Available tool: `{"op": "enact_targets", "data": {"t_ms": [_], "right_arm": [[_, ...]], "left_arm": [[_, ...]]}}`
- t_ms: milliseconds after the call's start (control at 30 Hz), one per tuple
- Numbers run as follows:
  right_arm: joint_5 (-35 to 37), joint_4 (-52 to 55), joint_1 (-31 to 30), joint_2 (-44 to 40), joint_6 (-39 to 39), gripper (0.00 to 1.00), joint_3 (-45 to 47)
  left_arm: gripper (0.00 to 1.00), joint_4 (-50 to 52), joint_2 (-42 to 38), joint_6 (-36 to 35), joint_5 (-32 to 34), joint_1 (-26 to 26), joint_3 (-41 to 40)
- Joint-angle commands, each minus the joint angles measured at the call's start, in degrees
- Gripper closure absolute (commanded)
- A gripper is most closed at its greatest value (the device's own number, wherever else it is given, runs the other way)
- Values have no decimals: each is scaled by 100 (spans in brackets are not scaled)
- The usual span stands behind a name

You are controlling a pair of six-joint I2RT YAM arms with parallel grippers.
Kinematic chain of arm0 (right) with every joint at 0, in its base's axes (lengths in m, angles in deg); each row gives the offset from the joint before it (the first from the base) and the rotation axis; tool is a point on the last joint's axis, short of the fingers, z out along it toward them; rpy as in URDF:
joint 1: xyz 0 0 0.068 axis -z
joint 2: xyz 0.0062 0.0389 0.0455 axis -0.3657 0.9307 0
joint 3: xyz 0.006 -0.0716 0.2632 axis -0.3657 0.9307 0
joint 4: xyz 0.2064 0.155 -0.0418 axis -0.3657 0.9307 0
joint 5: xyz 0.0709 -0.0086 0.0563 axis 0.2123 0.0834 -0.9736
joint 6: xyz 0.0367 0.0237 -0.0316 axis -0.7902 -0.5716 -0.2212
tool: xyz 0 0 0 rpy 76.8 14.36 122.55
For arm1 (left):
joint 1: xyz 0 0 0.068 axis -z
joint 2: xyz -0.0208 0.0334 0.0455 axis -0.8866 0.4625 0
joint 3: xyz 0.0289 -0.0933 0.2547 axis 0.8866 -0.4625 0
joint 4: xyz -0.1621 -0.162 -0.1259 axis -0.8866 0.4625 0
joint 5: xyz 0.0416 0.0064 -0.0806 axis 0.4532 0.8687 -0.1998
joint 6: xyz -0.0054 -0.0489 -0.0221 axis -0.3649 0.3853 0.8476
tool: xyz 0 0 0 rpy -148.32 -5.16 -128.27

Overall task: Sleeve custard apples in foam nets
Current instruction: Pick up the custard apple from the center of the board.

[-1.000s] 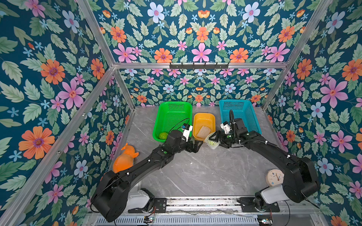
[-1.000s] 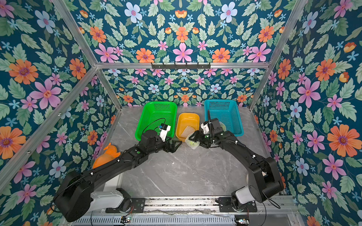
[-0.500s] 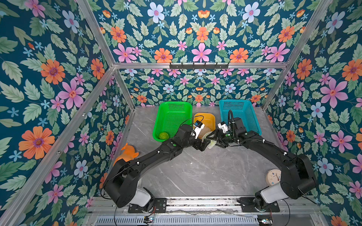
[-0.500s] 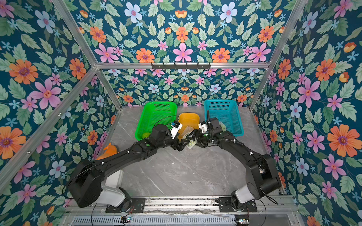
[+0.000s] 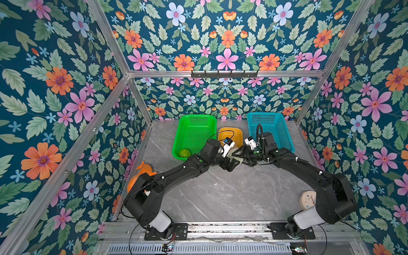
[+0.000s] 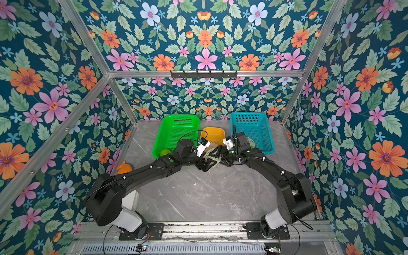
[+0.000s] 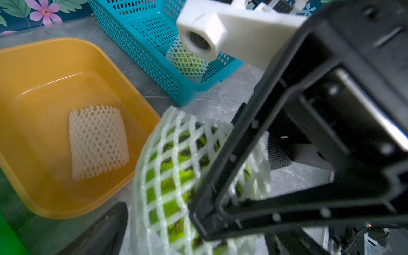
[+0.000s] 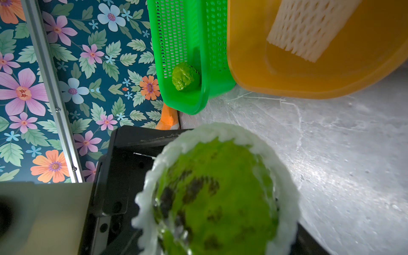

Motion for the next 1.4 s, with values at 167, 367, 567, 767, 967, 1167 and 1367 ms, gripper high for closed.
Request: {"op": "enact_targets", "data": {"t_ms": [167,367,567,767,967,1167,1367], "right_arm": [[-214,-346,-6,25,-181,27,92],[-224,-403,-6,17,-195,28,132],[-235,-432,-6,25,-204,27,145],[-187,-434,-6,0,-176,11,140],[-49,-400,-6,-36,-178,1,153],[170,-133,181,-115,-71,1,234],[509,141,851,-682,32,1,535]], "left_arm": [[8,-311,45,-13,-36,-4,36],[18,-329,134,32,-210,2,47],[20,-301,172,64,-235,2,39],[28,-345,178,100,-276,-5,28],[28,-350,146,117,-287,3,4],[27,-438,43,227,-185,-24,-118],[27,-575,-16,619,-409,-119,-252]]}}
